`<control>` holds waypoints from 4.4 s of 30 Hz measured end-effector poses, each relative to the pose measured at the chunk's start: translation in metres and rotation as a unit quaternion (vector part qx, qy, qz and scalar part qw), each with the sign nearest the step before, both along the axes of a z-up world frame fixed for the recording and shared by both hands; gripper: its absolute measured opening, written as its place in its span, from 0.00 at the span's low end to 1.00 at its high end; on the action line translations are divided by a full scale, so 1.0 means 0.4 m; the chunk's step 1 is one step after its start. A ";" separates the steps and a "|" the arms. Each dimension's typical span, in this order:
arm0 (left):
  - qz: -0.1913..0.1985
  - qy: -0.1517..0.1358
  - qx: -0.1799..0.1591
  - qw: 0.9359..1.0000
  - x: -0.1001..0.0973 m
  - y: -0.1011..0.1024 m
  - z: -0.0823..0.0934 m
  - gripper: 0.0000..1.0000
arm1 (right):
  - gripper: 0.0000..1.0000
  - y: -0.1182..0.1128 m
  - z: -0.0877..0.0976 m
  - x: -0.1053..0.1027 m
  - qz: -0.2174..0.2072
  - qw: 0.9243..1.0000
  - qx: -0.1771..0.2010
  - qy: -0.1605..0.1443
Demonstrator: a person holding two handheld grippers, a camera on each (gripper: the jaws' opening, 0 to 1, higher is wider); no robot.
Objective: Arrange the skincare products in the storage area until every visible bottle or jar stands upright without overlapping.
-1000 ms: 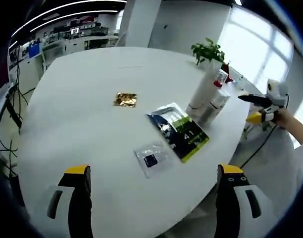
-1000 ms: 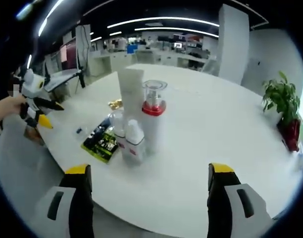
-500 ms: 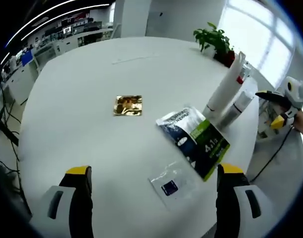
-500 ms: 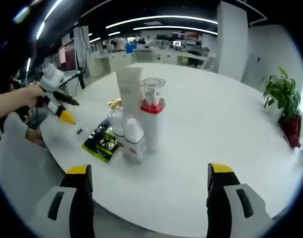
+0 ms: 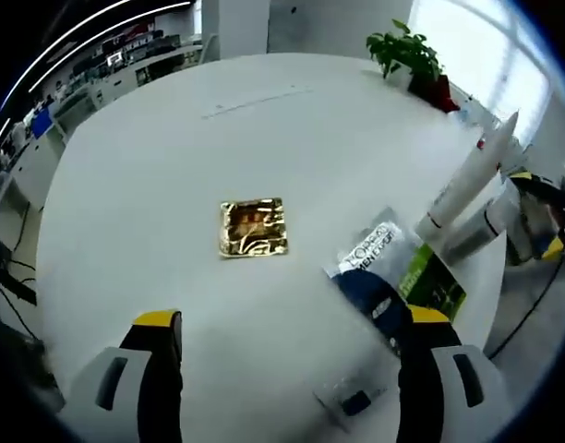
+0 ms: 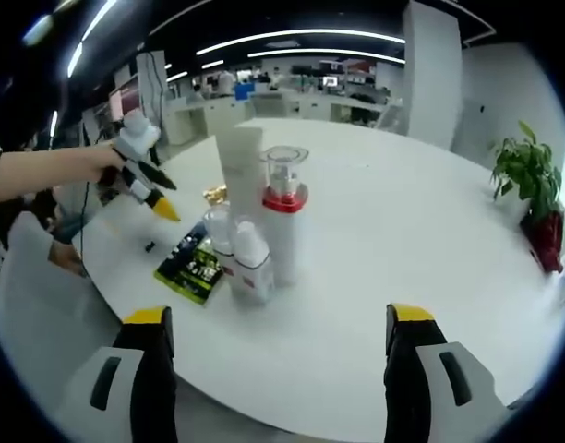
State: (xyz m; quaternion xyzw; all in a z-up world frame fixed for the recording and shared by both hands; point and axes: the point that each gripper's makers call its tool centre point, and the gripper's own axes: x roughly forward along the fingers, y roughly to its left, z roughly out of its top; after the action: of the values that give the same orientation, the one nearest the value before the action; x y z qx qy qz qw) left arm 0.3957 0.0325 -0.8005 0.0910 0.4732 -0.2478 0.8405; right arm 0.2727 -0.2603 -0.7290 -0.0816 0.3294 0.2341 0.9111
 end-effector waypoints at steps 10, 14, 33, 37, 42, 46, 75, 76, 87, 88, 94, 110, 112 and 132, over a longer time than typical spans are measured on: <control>0.002 0.012 0.008 1.000 0.077 -0.007 -0.034 0.90 | 0.94 -0.005 0.001 0.001 -0.010 1.000 0.005 0.000; 0.000 0.009 0.012 1.000 0.099 -0.011 -0.041 0.87 | 0.93 -0.007 -0.001 0.001 -0.011 1.000 0.008 0.003; 0.002 0.000 0.022 1.000 0.190 -0.024 -0.077 0.73 | 0.93 -0.009 -0.001 -0.001 -0.017 1.000 0.012 0.006; 0.002 0.002 0.026 1.000 0.202 -0.025 -0.082 0.68 | 0.92 -0.012 -0.002 -0.001 -0.020 1.000 0.012 0.007; 0.001 -0.002 0.033 0.999 0.215 -0.023 -0.080 0.61 | 0.92 -0.012 -0.002 -0.002 -0.021 1.000 0.011 0.008; 0.003 0.001 0.039 0.999 0.218 -0.017 -0.079 0.59 | 0.92 -0.011 -0.002 -0.001 -0.020 1.000 0.011 0.008; -0.011 -0.033 0.059 0.998 0.200 -0.022 -0.027 0.39 | 0.92 -0.012 -0.003 0.003 -0.019 1.000 0.010 0.008; -0.010 -0.035 0.056 0.998 0.205 -0.024 -0.025 0.39 | 0.92 -0.012 -0.002 0.003 -0.019 1.000 0.010 0.007; -0.015 -0.073 0.035 0.997 0.151 -0.041 0.039 0.39 | 0.90 -0.007 0.007 0.006 -0.016 1.000 0.019 -0.001; -0.017 -0.076 0.036 0.996 0.152 -0.039 0.039 0.39 | 0.90 -0.006 0.008 0.007 -0.015 1.000 0.020 -0.002; -0.015 -0.093 0.026 0.995 0.127 -0.037 0.062 0.38 | 0.87 0.002 0.014 0.007 -0.009 1.000 0.023 -0.007; -0.024 -0.154 -0.007 0.988 -0.026 -0.073 0.192 0.38 | 0.74 0.015 0.041 0.012 0.006 0.999 0.032 -0.032; -0.024 -0.160 -0.012 0.987 -0.049 -0.081 0.203 0.38 | 0.73 0.021 0.050 0.011 0.008 0.999 0.036 -0.039; -0.049 -0.228 -0.022 0.972 -0.227 -0.155 0.319 0.38 | 0.55 0.123 0.128 -0.018 0.053 0.990 0.104 -0.076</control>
State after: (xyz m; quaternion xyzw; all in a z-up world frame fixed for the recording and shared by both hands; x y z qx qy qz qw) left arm 0.3047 -0.0296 -0.6731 0.1496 0.2580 -0.2718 0.9150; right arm 0.2656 -0.2112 -0.6778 -0.0212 0.2281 0.3081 0.9234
